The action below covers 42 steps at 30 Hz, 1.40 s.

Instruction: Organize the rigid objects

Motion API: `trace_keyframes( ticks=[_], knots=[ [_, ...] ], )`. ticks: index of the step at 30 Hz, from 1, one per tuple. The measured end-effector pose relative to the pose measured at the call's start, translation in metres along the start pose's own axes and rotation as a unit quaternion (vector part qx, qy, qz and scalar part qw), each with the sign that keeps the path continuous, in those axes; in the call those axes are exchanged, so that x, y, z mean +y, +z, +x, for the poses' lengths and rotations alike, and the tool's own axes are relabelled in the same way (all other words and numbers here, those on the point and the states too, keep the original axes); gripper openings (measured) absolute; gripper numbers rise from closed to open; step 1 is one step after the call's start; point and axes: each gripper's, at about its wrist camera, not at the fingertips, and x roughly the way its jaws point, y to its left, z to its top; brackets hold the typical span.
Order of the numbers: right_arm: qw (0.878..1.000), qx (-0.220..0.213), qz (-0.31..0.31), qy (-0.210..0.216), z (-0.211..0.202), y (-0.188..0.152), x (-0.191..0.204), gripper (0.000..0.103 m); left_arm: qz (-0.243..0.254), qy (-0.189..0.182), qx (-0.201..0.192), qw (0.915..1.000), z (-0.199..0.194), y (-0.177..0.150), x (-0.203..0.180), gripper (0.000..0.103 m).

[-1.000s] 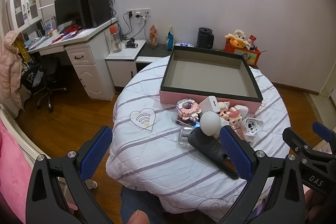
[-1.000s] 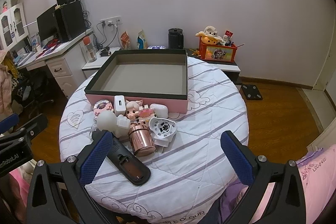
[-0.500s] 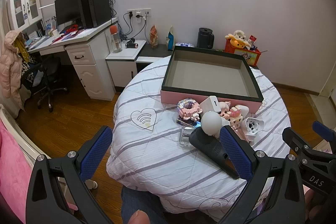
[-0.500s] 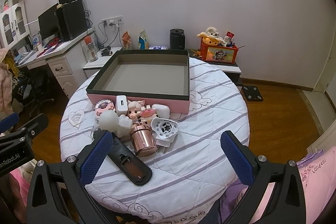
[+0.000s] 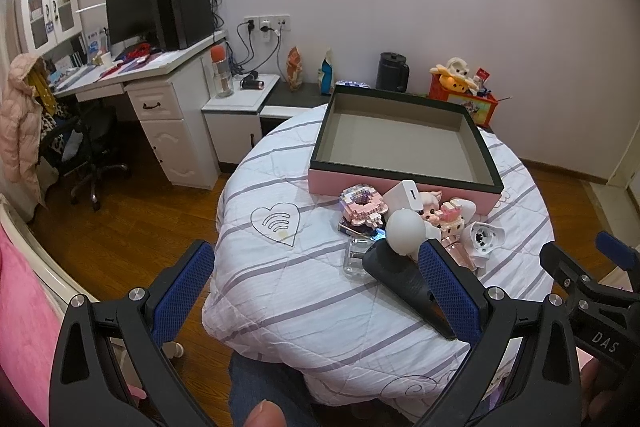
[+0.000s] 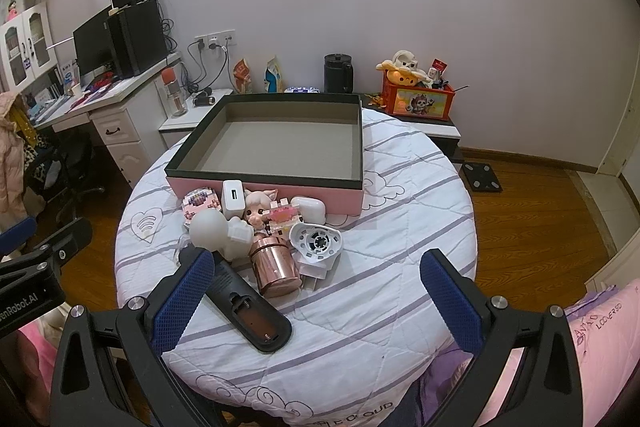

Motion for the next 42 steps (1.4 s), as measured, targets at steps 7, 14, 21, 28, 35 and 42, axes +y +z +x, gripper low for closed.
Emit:
trace_keyframes(
  ticks=[7, 14, 21, 28, 35, 42],
  knots=[
    [1.000, 0.012, 0.004, -0.004, 0.009, -0.005, -0.003, 0.103, -0.006, -0.008, 0.013, 0.9999, 0.012, -0.006, 0.003, 0.103],
    [1.000, 0.029, 0.006, 0.001, 0.025, -0.010, -0.009, 0.103, -0.006, -0.013, 0.029, 0.9995, 0.032, -0.012, 0.001, 0.103],
    [0.999, 0.046, 0.009, 0.011, 0.050, -0.012, -0.011, 0.103, -0.004, -0.022, 0.044, 0.9988, 0.055, -0.014, -0.003, 0.103],
    [0.997, 0.068, 0.024, 0.015, 0.085, -0.013, -0.023, 0.103, 0.001, -0.028, 0.062, 0.9977, 0.078, -0.015, -0.010, 0.103],
    [0.995, 0.089, 0.026, 0.026, 0.120, -0.011, -0.028, 0.098, 0.005, -0.030, 0.073, 0.9969, 0.100, -0.013, -0.020, 0.103],
    [0.994, 0.100, 0.029, 0.042, 0.145, -0.009, -0.027, 0.093, 0.012, -0.032, 0.082, 0.9960, 0.117, -0.011, -0.030, 0.103]
  ],
)
